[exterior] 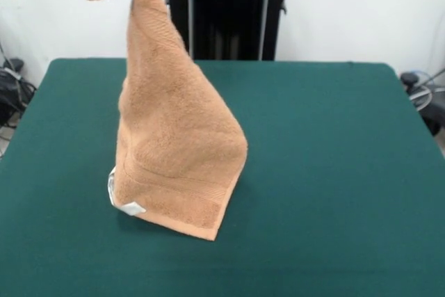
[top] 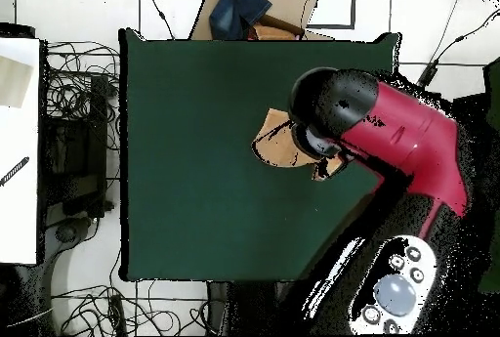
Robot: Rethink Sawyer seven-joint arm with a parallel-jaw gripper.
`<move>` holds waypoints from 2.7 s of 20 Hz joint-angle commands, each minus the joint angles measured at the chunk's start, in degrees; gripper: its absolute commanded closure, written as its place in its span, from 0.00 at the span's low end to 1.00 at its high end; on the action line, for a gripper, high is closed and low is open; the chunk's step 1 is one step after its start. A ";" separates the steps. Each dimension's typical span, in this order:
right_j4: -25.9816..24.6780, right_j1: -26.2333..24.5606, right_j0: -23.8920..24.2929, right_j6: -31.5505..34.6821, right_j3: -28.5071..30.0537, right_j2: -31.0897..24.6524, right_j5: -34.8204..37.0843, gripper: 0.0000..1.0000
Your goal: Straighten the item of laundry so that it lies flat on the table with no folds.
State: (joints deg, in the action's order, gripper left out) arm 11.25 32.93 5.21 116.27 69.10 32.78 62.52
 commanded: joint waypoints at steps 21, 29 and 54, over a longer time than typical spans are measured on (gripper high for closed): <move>-9.17 1.01 3.30 2.57 4.03 -8.36 -4.72 1.00; -6.50 -0.36 -2.41 14.00 12.02 -7.07 -15.05 1.00; -0.54 -6.61 -9.59 22.49 13.10 -2.21 -21.82 1.00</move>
State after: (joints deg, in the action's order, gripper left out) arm 7.82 28.14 -3.76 121.01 76.06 32.81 44.27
